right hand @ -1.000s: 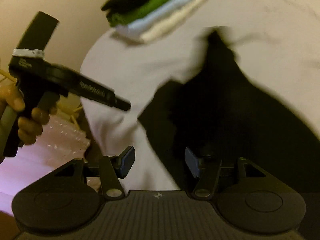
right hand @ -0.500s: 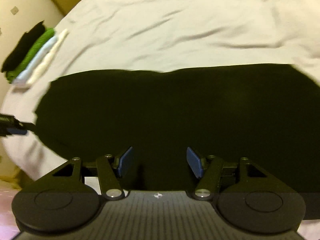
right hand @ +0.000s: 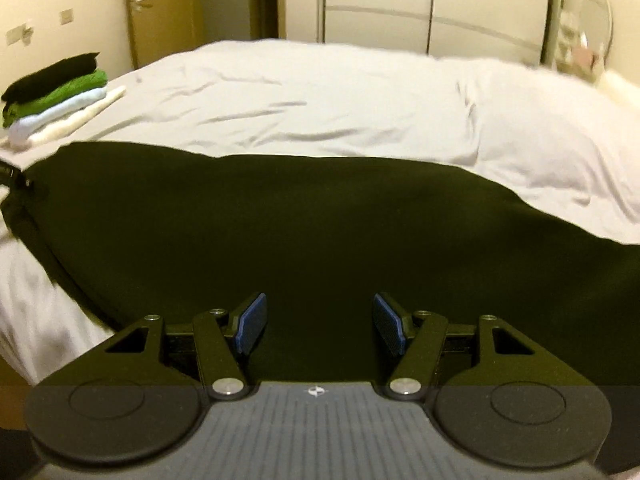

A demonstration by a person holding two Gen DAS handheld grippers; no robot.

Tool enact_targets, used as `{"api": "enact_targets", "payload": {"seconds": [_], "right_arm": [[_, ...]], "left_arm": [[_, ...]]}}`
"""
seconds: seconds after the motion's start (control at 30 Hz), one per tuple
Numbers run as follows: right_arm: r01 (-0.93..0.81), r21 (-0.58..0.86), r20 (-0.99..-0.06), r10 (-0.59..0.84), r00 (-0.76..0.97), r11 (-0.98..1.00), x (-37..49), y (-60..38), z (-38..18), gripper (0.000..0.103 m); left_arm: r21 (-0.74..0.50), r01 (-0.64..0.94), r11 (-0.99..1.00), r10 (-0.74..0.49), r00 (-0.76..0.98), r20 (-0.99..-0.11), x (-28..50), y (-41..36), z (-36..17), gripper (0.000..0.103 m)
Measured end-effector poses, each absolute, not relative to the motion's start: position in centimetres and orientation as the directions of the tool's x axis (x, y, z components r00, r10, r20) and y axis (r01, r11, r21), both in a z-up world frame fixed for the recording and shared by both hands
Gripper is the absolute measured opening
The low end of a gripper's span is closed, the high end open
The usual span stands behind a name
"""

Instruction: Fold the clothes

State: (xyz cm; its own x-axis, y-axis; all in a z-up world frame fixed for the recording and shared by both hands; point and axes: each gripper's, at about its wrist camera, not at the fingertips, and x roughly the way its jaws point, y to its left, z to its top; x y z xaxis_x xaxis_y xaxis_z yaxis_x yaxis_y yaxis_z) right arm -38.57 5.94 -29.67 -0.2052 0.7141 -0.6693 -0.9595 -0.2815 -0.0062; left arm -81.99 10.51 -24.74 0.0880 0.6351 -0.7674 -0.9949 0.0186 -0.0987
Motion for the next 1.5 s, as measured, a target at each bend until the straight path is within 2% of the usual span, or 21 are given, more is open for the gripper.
{"api": "enact_targets", "payload": {"seconds": [0.13, 0.33, 0.53, 0.6, 1.0, 1.13, 1.2, 1.5], "right_arm": [[-0.956, -0.055, -0.625, 0.756, -0.192, -0.288, -39.1, 5.0, -30.6, 0.063], [-0.96, -0.108, -0.62, 0.772, -0.139, -0.259, -41.5, 4.0, -28.2, 0.063], [-0.933, -0.223, -0.572, 0.813, -0.11, -0.283, -46.8, 0.2, -27.8, 0.06], [-0.93, -0.26, -0.594, 0.802, -0.058, -0.259, -48.8, -0.4, -28.5, 0.059], [-0.77, -0.454, -0.574, 0.808, -0.132, -0.448, -57.7, -0.5, -29.5, 0.055], [-0.709, -0.499, -0.584, 0.798, -0.149, -0.498, -58.6, -0.1, -30.2, 0.048], [-0.693, -0.531, -0.582, 0.804, -0.121, -0.488, -58.9, 0.2, -30.8, 0.042], [-0.685, -0.546, -0.57, 0.813, -0.119, -0.483, -58.5, -0.6, -30.1, 0.041]], "left_arm": [[-0.086, -0.996, 0.03, 0.678, 0.083, -0.731, -82.1, 9.8, -25.2, 0.039], [-0.122, -0.993, 0.0, 0.646, 0.093, -0.758, -83.7, 8.7, -23.7, 0.039], [-0.232, -0.972, -0.041, 0.681, 0.143, -0.718, -86.9, 6.9, -24.7, 0.039], [-0.285, -0.956, -0.07, 0.692, 0.159, -0.704, -88.1, 6.3, -25.1, 0.039], [-0.445, -0.864, -0.238, 0.727, 0.145, -0.671, -91.2, 8.7, -26.0, 0.04], [-0.439, -0.867, -0.237, 0.734, 0.136, -0.665, -91.2, 8.8, -26.1, 0.04], [-0.443, -0.864, -0.239, 0.735, 0.137, -0.664, -91.2, 8.8, -26.1, 0.04], [-0.445, -0.864, -0.235, 0.743, 0.136, -0.656, -91.2, 8.5, -26.0, 0.04]]}}
